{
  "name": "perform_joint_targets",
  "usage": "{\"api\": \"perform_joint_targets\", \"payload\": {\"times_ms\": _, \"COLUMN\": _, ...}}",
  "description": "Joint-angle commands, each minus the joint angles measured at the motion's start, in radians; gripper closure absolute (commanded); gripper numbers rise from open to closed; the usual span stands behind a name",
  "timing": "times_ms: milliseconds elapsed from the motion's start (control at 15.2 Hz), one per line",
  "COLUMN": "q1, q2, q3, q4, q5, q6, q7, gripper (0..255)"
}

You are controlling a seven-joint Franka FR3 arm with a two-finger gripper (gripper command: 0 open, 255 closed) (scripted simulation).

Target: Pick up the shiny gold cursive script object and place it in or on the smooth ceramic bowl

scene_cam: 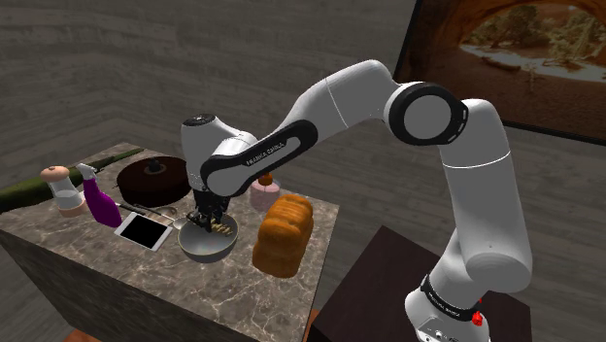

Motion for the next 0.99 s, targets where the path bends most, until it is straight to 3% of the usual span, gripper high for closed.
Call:
{"api": "perform_joint_targets", "payload": {"times_ms": 0, "q1": 0.004, "q2": 0.018, "q3": -0.005, "q4": -0.001, "q5": -0.007, "q6": 0.019, "q7": 0.005, "gripper": 255}}
{"api": "perform_joint_targets", "payload": {"times_ms": 528, "q1": 0.006, "q2": 0.027, "q3": -0.008, "q4": -0.003, "q5": -0.012, "q6": 0.030, "q7": 0.008, "gripper": 255}}
{"api": "perform_joint_targets", "payload": {"times_ms": 594, "q1": 0.006, "q2": 0.026, "q3": -0.008, "q4": -0.004, "q5": -0.012, "q6": 0.030, "q7": 0.008, "gripper": 0}}
{"api": "perform_joint_targets", "payload": {"times_ms": 924, "q1": 0.006, "q2": 0.027, "q3": -0.008, "q4": -0.003, "q5": -0.012, "q6": 0.030, "q7": 0.008, "gripper": 0}}
